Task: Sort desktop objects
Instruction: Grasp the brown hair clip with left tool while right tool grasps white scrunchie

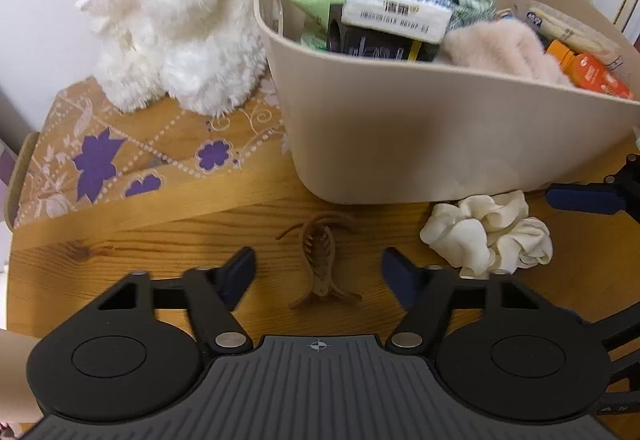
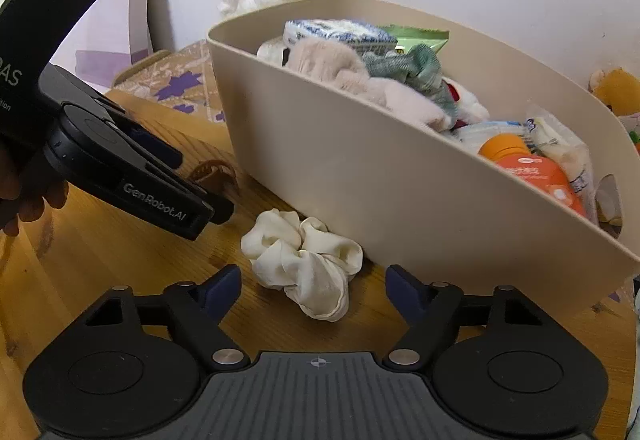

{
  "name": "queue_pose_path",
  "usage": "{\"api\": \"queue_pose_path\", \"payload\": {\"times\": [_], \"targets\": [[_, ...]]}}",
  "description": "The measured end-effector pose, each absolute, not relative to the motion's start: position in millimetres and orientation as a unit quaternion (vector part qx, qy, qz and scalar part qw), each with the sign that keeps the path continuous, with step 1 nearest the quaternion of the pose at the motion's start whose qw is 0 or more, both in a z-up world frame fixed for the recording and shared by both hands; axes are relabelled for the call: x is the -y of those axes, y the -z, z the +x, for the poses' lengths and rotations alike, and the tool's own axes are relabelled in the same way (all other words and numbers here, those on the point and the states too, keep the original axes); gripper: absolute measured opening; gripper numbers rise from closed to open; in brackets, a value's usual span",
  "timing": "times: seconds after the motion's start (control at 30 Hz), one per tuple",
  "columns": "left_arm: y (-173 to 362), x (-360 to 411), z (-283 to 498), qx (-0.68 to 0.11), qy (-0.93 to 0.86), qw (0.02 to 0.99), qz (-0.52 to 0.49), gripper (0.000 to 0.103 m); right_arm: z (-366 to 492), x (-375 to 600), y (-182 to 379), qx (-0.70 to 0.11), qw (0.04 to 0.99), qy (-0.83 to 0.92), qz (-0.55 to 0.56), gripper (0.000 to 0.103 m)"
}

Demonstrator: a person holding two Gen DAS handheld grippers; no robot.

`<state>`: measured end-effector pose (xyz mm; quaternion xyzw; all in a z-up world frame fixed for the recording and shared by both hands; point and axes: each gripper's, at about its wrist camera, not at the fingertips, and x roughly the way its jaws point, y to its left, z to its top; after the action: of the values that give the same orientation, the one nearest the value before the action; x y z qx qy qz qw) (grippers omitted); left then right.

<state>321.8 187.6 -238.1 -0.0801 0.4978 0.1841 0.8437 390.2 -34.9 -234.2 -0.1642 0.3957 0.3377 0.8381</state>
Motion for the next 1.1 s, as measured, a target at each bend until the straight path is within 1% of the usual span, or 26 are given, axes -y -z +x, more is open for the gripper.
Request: {"api": "queue_pose_path", "payload": {"times": [0.03,0.1,0.13,0.17,0.2,0.23,0.27,0.3,0.37,0.43,0.53,0.73,1.1], "targets": [[239.3,-188.4,322.1,-0.494,-0.186,0.845,-0.083,0.062,390.8,33.9,236.1,-0.397,0.838,-0.336,-0.165,0.076],[239.8,-189.3,323.1,-0.488,-0.191,0.847,-0.089,0.054,391.6,31.5,239.5,-0.4,0.837,-0.335,-0.166,0.072],[239.6,-189.7,323.9,-0.486,-0.19,0.848,-0.093,0.051,391.5,31.0,240.3,-0.401,0.836,-0.336,-0.166,0.067],[239.5,-189.7,324.5,-0.484,-0.19,0.849,-0.093,0.045,393.6,28.8,241.3,-0.402,0.835,-0.337,-0.166,0.061],[239.3,-188.9,325.2,-0.483,-0.19,0.85,-0.091,0.039,394.3,28.1,242.4,-0.404,0.834,-0.338,-0.166,0.058],[239.1,-188.1,325.4,-0.482,-0.189,0.851,-0.09,0.035,395.5,26.8,242.8,-0.404,0.834,-0.338,-0.164,0.049],[238.4,-187.2,325.3,-0.482,-0.187,0.851,-0.091,0.028,396.0,26.7,242.7,-0.405,0.833,-0.339,-0.161,0.04],[238.2,-186.0,324.9,-0.482,-0.187,0.851,-0.091,0.021,396.7,25.8,242.7,-0.407,0.833,-0.34,-0.159,0.038],[237.6,-183.6,323.2,-0.482,-0.187,0.851,-0.092,0.02,396.4,27.0,242.2,-0.406,0.832,-0.344,-0.156,0.03],[237.6,-182.7,319.8,-0.482,-0.186,0.851,-0.095,0.02,396.4,29.4,242.1,-0.408,0.831,-0.348,-0.15,0.024],[236.7,-180.3,314.5,-0.488,-0.185,0.848,-0.093,0.02,395.6,35.0,240.1,-0.41,0.831,-0.348,-0.14,0.022],[223.6,-170.5,299.5,-0.481,-0.183,0.854,-0.083,0.02,387.4,47.7,227.2,-0.404,0.833,-0.354,-0.13,0.021],[183.2,-158.3,273.4,-0.456,-0.173,0.871,-0.057,0.02,361.3,90.6,173.6,-0.365,0.839,-0.387,-0.115,0.021]]}}
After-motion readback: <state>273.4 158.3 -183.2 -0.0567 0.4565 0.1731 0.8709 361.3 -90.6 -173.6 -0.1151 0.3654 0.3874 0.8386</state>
